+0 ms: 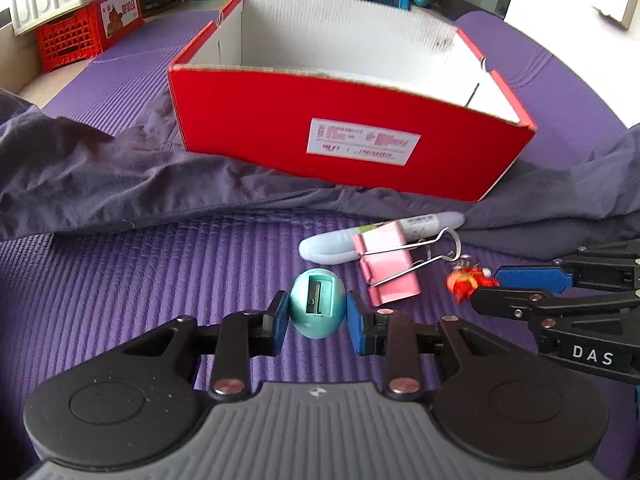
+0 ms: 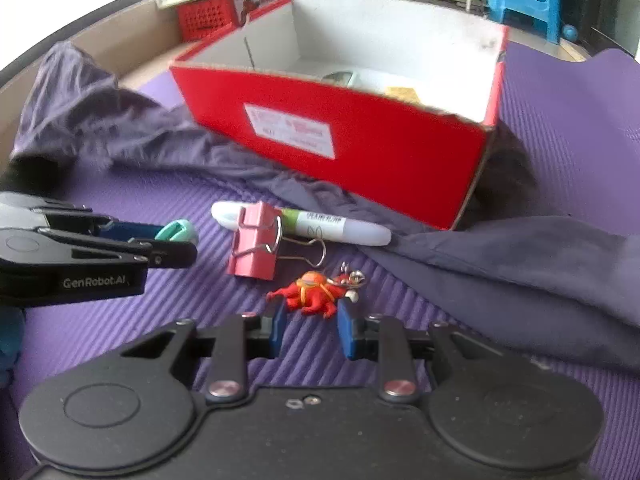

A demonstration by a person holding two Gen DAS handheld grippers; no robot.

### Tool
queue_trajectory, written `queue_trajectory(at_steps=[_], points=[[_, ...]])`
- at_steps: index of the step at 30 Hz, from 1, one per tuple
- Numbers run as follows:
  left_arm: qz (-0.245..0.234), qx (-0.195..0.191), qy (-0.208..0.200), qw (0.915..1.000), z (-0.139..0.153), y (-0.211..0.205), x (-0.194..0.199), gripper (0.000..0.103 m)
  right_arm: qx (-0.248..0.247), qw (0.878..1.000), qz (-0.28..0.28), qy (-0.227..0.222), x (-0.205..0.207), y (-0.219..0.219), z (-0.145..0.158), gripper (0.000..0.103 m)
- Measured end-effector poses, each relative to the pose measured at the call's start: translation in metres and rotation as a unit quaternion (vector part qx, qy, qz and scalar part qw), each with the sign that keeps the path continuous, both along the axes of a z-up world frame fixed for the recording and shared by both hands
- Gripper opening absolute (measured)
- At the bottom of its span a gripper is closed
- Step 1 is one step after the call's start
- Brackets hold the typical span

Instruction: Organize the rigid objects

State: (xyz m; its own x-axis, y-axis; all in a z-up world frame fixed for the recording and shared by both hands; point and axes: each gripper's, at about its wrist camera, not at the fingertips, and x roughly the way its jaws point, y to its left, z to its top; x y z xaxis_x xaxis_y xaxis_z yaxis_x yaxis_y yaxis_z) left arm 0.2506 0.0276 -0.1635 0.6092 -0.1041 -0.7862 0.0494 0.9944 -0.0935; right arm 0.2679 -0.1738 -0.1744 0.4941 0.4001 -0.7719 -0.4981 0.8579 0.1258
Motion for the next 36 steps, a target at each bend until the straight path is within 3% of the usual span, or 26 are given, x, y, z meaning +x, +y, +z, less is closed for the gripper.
queue_trajectory(at_steps=[7, 9, 14, 15, 20, 22, 29, 36], points=[[0.001, -0.028, 0.002, 0.9996, 0.028, -0.003, -0.009, 0.030, 0.016, 1.000, -0.022, -0.002, -0.014, -0.009, 0.023, 0.024], [-0.004, -0.029, -0.005, 0.9996, 0.039, -0.006, -0.013, 0.030, 0.024, 0.999, -0.024, 0.001, -0.018, -0.011, 0.030, 0.002], [-0.013, -0.028, -0.026, 0.9992, 0.064, -0.009, -0.020, 0.030, 0.025, 0.999, -0.024, -0.015, -0.026, -0.017, 0.048, 0.000], [-0.012, -0.030, -0.028, 0.9991, 0.067, -0.009, -0.021, 0.030, 0.020, 0.999, -0.020, -0.020, -0.028, -0.017, 0.050, 0.001], [-0.011, -0.028, -0.032, 0.9990, 0.074, -0.009, -0.026, 0.030, 0.004, 1.000, -0.010, -0.008, -0.027, -0.018, 0.044, 0.043], [-0.010, -0.028, -0.030, 0.9991, 0.072, -0.009, -0.028, 0.030, 0.004, 1.000, -0.004, -0.007, -0.025, -0.018, 0.039, 0.067], [-0.007, -0.031, -0.013, 0.9994, 0.056, -0.005, -0.024, 0.030, -0.036, 0.999, 0.022, 0.006, -0.007, -0.003, 0.008, 0.065], [-0.002, -0.032, 0.006, 0.9995, 0.038, -0.001, -0.016, 0.030, -0.052, 0.998, 0.025, 0.024, 0.012, 0.006, -0.018, 0.055]])
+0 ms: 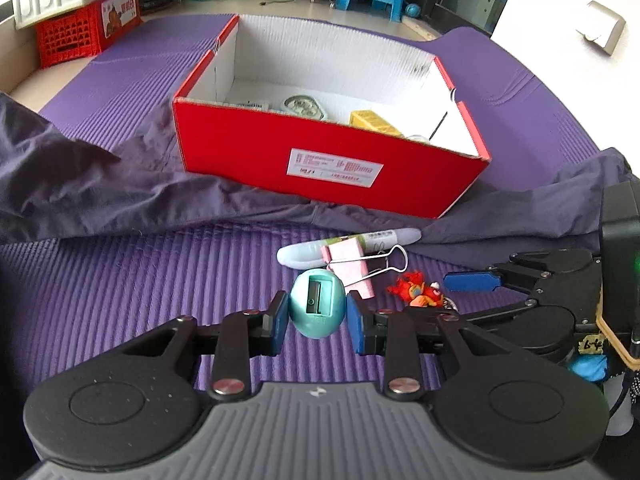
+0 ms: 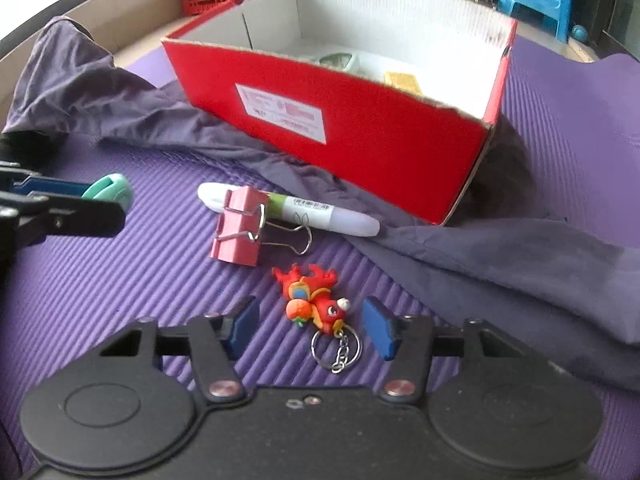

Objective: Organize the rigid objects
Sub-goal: 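Grasp the red dragon keychain toy with the right gripper, then carry the teal sharpener and red dragon toy over the shoebox with both grippers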

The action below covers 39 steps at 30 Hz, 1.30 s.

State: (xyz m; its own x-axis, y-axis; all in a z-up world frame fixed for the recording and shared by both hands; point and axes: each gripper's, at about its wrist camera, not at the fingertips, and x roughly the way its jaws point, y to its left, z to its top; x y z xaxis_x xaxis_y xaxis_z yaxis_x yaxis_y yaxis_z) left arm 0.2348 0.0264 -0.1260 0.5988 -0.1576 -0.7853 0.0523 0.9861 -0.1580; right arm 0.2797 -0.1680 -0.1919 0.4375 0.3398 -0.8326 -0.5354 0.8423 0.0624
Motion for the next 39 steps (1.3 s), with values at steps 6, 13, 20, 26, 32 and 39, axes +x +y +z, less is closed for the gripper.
queue_trajectory(at_steps=[6, 13, 20, 26, 32, 39], points=[[0.001, -0.002, 0.008, 1.0000, -0.007, 0.001, 0.003, 0.030, -0.022, 1.000, 0.004, -0.010, -0.001, 0.008, -0.009, 0.050], [0.001, -0.004, 0.006, 1.0000, -0.001, -0.001, 0.001, 0.030, -0.022, 0.999, -0.018, -0.015, -0.003, 0.006, -0.006, 0.036], [0.002, -0.007, -0.002, 1.0000, 0.015, -0.002, -0.004, 0.030, 0.006, 0.999, -0.036, -0.015, -0.018, -0.007, 0.021, 0.036], [0.002, -0.004, -0.013, 0.9999, 0.035, -0.004, -0.008, 0.030, 0.018, 0.999, -0.026, -0.027, -0.032, -0.014, 0.061, 0.036], [-0.003, 0.012, -0.033, 0.9994, 0.061, -0.006, -0.006, 0.030, 0.033, 0.998, -0.026, -0.050, -0.035, -0.015, 0.106, 0.036], [-0.010, 0.034, -0.060, 0.9976, 0.103, -0.004, 0.016, 0.030, 0.035, 0.995, -0.018, -0.089, -0.024, -0.008, 0.153, 0.036]])
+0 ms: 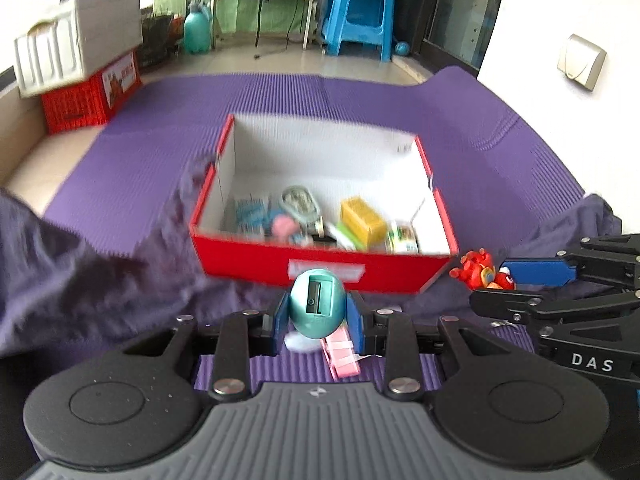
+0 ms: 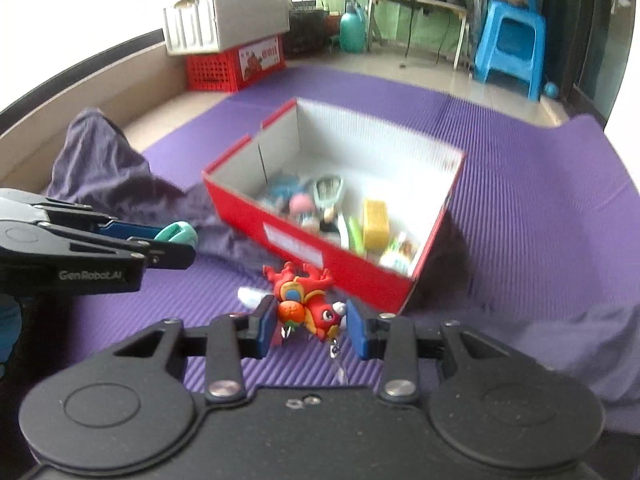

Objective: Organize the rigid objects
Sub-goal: 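Carry the teal sharpener and red dragon toy over the shoebox with both grippers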

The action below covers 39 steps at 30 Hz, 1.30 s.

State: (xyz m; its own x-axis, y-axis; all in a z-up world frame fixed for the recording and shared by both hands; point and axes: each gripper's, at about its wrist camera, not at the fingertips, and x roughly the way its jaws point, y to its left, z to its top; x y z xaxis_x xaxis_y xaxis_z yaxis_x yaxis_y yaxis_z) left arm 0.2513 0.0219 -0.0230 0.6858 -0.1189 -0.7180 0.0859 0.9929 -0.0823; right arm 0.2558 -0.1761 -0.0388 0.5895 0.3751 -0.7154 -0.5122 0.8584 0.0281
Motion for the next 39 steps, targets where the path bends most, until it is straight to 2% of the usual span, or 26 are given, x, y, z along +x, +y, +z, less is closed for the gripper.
queue_trajectory(at_steps=[4, 9, 20, 33, 39], points=[[-0.011, 0.012, -0.015, 0.9998, 0.020, 0.000, 0.020, 0.030, -0.001, 1.000, 0.001, -0.024, 0.013, 0.004, 0.020, 0.036], [-0.015, 0.044, -0.022, 0.9987, 0.028, 0.000, 0.049, 0.030, -0.009, 0.999, -0.006, -0.035, 0.038, 0.012, 0.029, 0.036], [-0.006, 0.074, -0.018, 0.9971, 0.018, 0.005, 0.114, 0.030, -0.012, 0.999, -0.027, -0.042, 0.097, 0.027, 0.022, 0.036], [0.003, 0.093, 0.040, 0.9949, -0.043, 0.003, 0.196, 0.030, -0.043, 0.998, -0.055, -0.008, 0.177, 0.041, -0.039, 0.036], [0.006, 0.101, 0.068, 0.9925, -0.075, 0.004, 0.215, 0.030, -0.061, 0.996, -0.058, 0.013, 0.197, 0.049, -0.074, 0.036]])
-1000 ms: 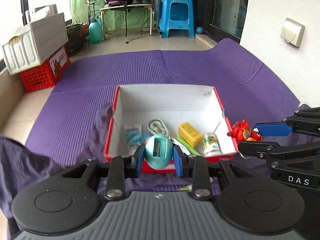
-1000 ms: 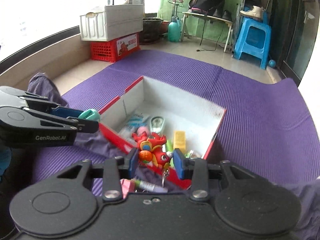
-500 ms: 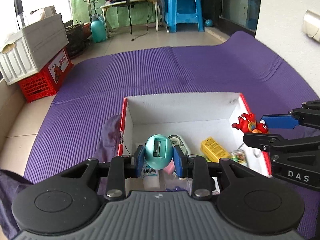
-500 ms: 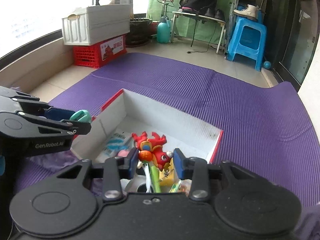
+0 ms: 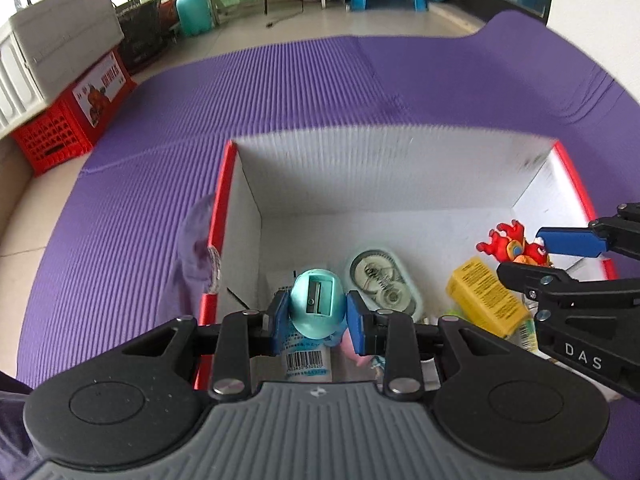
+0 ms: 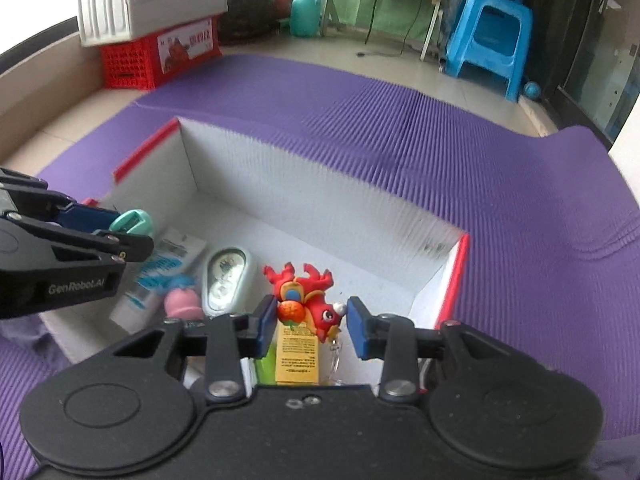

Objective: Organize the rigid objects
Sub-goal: 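Carry the teal sharpener and red dragon toy over the shoebox with both grippers, then open both grippers to drop the sharpener and dragon toy into the shoebox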

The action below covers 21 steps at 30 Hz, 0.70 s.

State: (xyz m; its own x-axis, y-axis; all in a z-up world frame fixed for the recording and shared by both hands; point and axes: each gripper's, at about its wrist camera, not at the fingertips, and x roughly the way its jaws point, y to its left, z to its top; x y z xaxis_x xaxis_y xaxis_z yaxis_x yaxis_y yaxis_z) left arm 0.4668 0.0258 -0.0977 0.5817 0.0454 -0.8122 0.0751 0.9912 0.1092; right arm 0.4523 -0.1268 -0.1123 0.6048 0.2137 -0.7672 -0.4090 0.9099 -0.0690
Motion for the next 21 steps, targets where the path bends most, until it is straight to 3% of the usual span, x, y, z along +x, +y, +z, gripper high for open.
queue_trajectory(at_steps=[14, 21], points=[[-0.001, 0.017, 0.047, 0.9988, -0.038, -0.009, 0.019, 0.030, -0.007, 0.999, -0.001, 0.033, 0.017, 0.009, -0.037, 0.037], [0.017, -0.003, 0.051, 0.9986, -0.036, -0.002, 0.019, 0.030, -0.003, 0.999, -0.006, 0.040, 0.013, 0.007, -0.036, 0.039]])
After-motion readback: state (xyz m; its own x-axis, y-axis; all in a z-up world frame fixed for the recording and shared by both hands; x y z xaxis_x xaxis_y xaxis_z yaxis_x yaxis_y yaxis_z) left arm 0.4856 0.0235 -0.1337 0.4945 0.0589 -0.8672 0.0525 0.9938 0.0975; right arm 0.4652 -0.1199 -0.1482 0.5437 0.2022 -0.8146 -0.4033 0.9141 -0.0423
